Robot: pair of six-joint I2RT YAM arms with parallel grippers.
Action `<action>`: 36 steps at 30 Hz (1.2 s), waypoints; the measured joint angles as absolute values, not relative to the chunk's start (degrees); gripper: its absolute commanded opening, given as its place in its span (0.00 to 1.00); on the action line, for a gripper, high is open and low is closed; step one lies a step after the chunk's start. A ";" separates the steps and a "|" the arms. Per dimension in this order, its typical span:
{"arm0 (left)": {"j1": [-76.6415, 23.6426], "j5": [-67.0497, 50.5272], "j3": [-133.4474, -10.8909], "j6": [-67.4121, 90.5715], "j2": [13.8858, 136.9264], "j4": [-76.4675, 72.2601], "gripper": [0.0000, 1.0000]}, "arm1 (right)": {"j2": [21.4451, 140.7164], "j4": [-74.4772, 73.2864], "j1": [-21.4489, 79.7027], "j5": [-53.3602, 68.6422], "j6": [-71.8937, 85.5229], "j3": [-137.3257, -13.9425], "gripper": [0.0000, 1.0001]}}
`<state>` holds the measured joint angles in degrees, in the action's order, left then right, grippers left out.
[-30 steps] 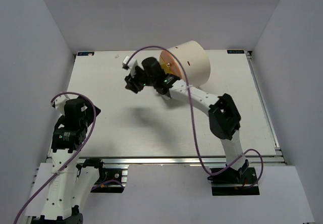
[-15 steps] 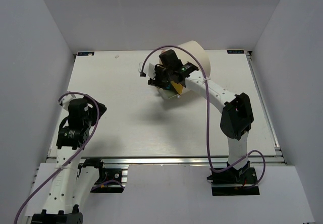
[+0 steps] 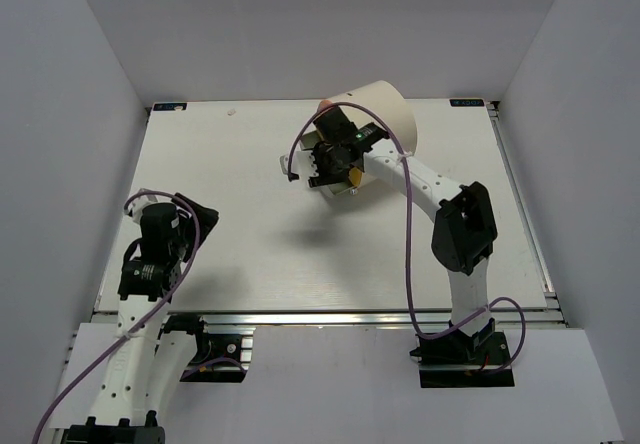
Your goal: Sort the legos into containers by color
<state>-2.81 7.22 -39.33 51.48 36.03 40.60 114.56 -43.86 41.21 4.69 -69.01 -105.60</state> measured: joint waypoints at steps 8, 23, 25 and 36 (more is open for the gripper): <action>-3.18 4.21 -35.57 54.24 34.79 36.64 0.89 | 117.91 -46.22 41.19 -1.74 -71.42 -105.65 0.51; -3.60 -19.81 -28.27 61.54 58.08 4.64 0.35 | 116.86 -46.63 40.47 -1.43 -71.53 -106.56 0.60; -3.73 -21.80 -28.84 61.95 60.71 2.00 0.36 | 115.55 -46.37 40.23 -1.28 -71.53 -106.00 0.60; -3.88 -26.46 -29.63 62.19 59.70 -6.70 0.00 | 112.53 -46.35 39.62 7.94 -67.35 -108.33 0.00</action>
